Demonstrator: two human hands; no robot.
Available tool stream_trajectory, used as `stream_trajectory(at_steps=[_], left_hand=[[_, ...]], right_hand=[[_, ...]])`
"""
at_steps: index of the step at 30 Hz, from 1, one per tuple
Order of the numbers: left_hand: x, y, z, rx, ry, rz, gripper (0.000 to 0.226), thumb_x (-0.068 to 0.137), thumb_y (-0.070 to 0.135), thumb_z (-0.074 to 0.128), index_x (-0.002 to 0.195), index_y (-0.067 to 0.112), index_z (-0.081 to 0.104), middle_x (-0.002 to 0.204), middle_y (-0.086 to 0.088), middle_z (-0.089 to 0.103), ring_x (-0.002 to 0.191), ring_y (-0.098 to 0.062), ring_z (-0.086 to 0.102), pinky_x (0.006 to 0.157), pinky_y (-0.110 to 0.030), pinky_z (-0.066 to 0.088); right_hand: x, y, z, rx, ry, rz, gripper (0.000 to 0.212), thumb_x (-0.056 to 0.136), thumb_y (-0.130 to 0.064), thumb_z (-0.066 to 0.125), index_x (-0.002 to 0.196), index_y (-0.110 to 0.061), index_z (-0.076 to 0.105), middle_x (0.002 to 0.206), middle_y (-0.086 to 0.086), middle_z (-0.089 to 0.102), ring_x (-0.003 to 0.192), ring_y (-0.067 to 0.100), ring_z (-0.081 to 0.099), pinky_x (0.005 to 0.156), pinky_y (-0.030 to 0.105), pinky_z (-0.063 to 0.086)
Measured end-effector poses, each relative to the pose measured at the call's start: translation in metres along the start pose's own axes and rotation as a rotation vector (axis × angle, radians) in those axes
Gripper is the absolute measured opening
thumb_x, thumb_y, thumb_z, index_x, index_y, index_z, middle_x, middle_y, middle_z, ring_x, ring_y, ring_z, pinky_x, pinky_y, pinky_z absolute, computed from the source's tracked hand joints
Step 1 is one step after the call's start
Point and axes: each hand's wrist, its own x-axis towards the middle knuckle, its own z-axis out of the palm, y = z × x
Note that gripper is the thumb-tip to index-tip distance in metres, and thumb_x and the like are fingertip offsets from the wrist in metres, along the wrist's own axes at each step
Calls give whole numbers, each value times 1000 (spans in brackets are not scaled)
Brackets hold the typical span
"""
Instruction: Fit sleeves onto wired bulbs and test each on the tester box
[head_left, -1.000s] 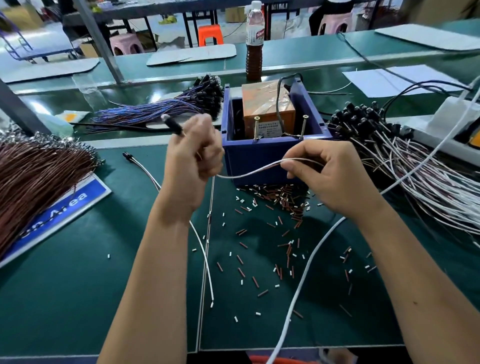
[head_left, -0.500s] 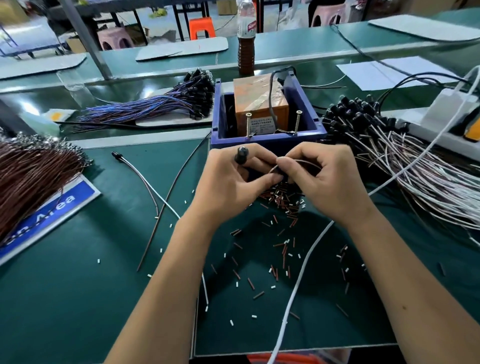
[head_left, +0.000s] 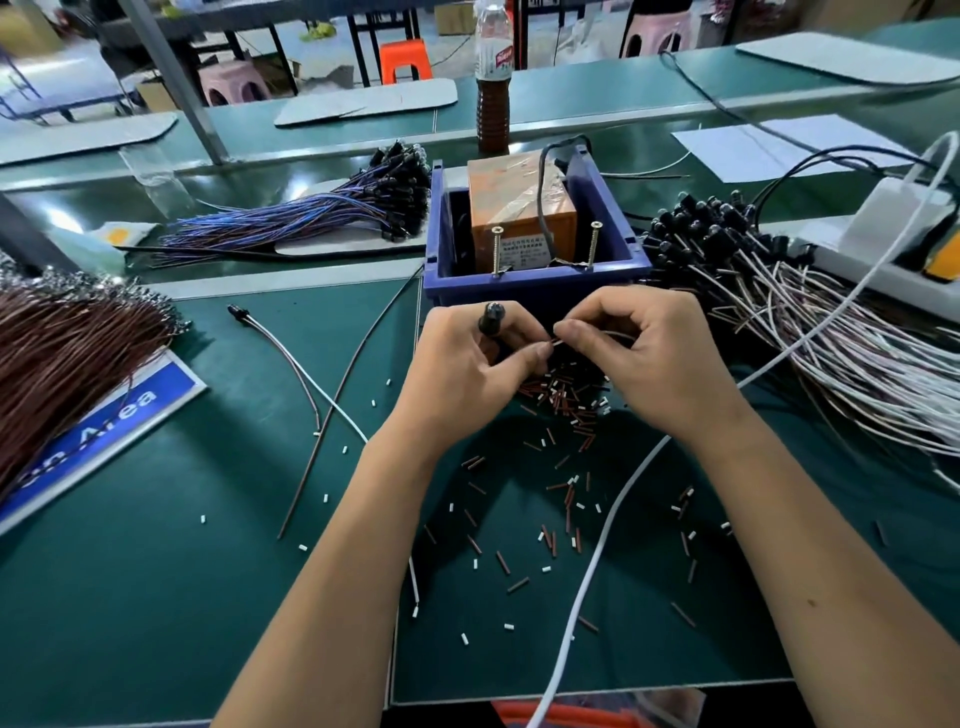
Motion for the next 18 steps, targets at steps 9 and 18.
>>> stream_trajectory(at_steps=[9, 18], left_hand=[[-3, 0, -20, -97, -10, -103, 6, 89, 5, 75, 84, 9, 75, 74, -3, 77, 69, -17, 72, 68, -23, 52], [-5, 7, -26, -309, 60, -123, 4, 88, 5, 74, 86, 7, 72, 94, -20, 78, 80, -16, 75, 77, -23, 55]], right_hand=[[-1, 3, -11, 82, -60, 128, 23, 95, -38, 74, 85, -18, 73, 66, -2, 70, 58, 11, 63, 57, 20, 48], [-5, 16, -52, 785, -210, 179, 11, 92, -16, 69, 102, -16, 63, 67, 11, 66, 46, 15, 37, 44, 17, 32]])
